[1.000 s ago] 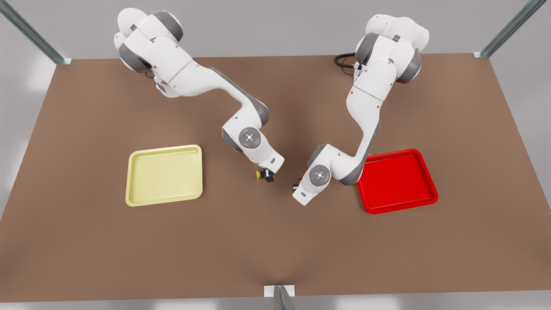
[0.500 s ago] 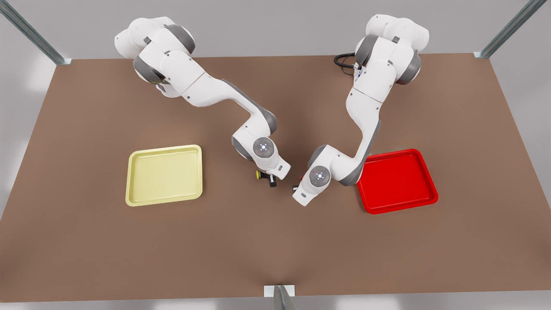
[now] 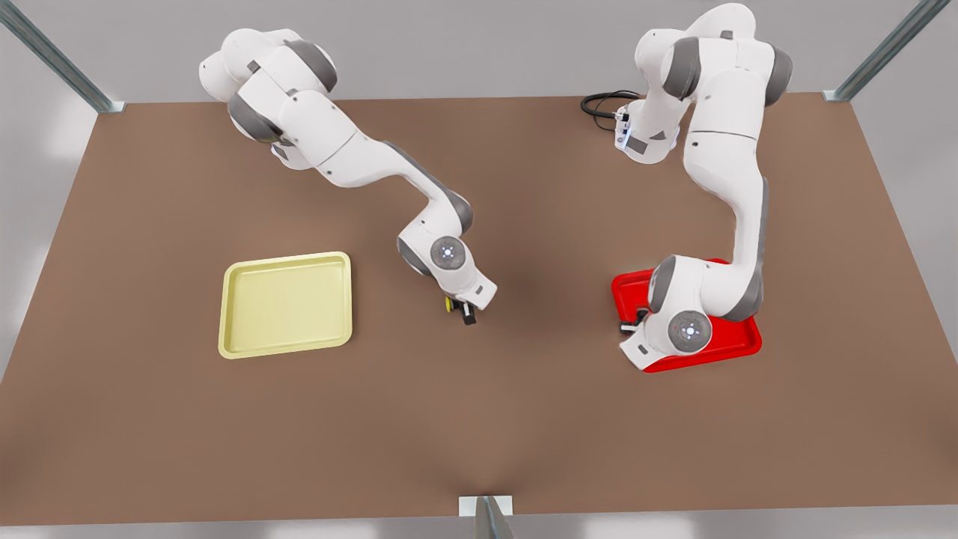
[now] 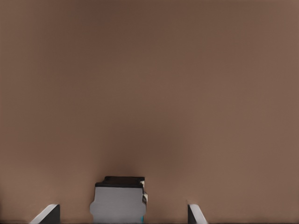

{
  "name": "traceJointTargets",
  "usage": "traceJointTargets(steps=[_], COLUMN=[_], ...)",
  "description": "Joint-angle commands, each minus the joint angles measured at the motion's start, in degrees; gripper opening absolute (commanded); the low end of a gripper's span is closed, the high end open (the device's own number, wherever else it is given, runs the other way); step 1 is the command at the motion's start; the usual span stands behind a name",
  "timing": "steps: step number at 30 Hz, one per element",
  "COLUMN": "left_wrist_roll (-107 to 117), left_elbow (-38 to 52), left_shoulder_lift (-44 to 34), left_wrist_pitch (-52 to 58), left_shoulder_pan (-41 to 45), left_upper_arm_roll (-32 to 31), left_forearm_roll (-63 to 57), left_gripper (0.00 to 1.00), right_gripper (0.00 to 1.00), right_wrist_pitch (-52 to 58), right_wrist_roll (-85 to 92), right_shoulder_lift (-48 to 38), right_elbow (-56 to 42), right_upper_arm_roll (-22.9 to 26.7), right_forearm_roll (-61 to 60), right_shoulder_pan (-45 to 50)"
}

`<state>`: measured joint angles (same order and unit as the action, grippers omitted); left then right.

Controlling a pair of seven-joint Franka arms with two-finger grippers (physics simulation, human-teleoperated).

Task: Place the switches on the corresponding trays according to their colors

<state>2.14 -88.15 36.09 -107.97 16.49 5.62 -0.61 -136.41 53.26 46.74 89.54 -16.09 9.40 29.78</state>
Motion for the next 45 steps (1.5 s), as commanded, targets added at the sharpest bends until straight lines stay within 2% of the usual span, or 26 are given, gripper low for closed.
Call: traceJointTargets(steps=[1, 3, 5, 6, 7, 8, 9, 10, 11, 12, 13, 14, 20, 30, 35, 40, 45], left_wrist_roll=[-1.7, -8.1, -13.6, -15.6, -16.4, -17.0, -17.7, -17.7, -17.8, -17.8, -17.8, -17.8, -16.5, -14.4, -12.7, -5.6, -1.3], left_elbow=[-1.6, -3.3, -6.3, -10.1, -10.3, -11.1, -11.3, -11.5, -11.5, -11.5, -11.5, -11.4, -4.9, -4.1, 1.0, 3.7, 3.2], left_shoulder_lift=[-0.4, -0.7, -0.6, -0.9, -0.7, -0.5, -0.5, -0.5, -0.5, -0.6, -0.7, -1.1, -5.9, -9.4, -9.5, -13.3, -19.5], left_wrist_pitch=[-1.3, -2.9, -5.5, -9.0, -9.0, -8.9, -8.7, -8.6, -8.5, -8.4, -8.3, -7.5, -3.1, -1.5, 3.9, 6.1, 7.5], left_shoulder_pan=[0.1, -0.1, -2.0, -2.0, -2.1, -2.5, -2.5, -2.6, -2.5, -2.5, -2.5, -2.5, -2.4, -2.4, -2.4, -2.4, -8.6], left_upper_arm_roll=[1.0, 5.0, 6.6, 7.7, 7.8, 8.0, 8.0, 8.0, 8.0, 8.0, 8.0, 8.2, 8.2, 8.1, 8.2, 7.0, -3.0], left_forearm_roll=[1.9, 2.6, 3.0, 3.0, 3.0, 3.0, 3.0, 3.0, 3.0, 3.0, 3.0, 3.0, 3.1, 3.1, 3.0, 2.8, -1.5], left_gripper=[0.53, 0.53, 0.53, 0.53, 0.54, 0.67, 0.73, 0.98, 1.00, 1.00, 1.00, 1.00, 1.00, 1.00, 1.00, 1.00, 1.00], right_gripper=[1.00, 0.96, 0.87, 0.84, 0.84, 0.81, 0.74, 0.72, 0.66, 0.66, 0.58, 0.55, 0.53, 0.49, 0.49, 0.49, 0.49], right_wrist_pitch=[0.0, 0.0, 0.0, 0.1, 0.2, 0.1, 0.2, 0.2, 0.1, 0.0, 0.0, 0.1, 0.3, 0.4, 0.7, 1.1, 1.0], right_wrist_roll=[0.0, 0.0, 0.0, -0.2, -0.9, -1.3, -1.3, -1.3, -1.1, -1.2, -1.2, -1.3, -1.5, -1.4, -1.4, -1.6, -1.4], right_shoulder_lift=[0.1, 0.3, 0.3, 0.4, 0.5, 0.5, 0.5, 0.5, 0.6, 0.6, 0.7, 0.7, 0.7, 0.6, 0.4, -2.4, -9.2], right_elbow=[0.0, 0.1, 0.0, 0.1, 0.1, 0.0, 0.0, 0.0, 0.0, 0.0, 0.0, 0.0, 0.0, 0.0, -0.1, 1.5, 9.8], right_upper_arm_roll=[0.0, 0.0, 0.0, 0.0, 0.0, 0.0, 0.0, 0.0, 0.0, 0.0, 0.0, 0.0, 0.0, 0.0, 0.0, 0.1, 0.4], right_forearm_roll=[0.0, 0.0, 0.8, 0.8, 0.8, 0.8, 0.8, 0.9, 1.1, 2.0, 2.0, 2.0, 2.0, 2.1, 2.1, 2.1, 2.1], right_shoulder_pan=[0.0, 0.0, 0.1, 0.1, 0.1, 0.1, 0.2, 0.2, 0.2, 0.2, 0.2, 0.2, 0.2, 0.2, 0.2, -0.6, -3.6])
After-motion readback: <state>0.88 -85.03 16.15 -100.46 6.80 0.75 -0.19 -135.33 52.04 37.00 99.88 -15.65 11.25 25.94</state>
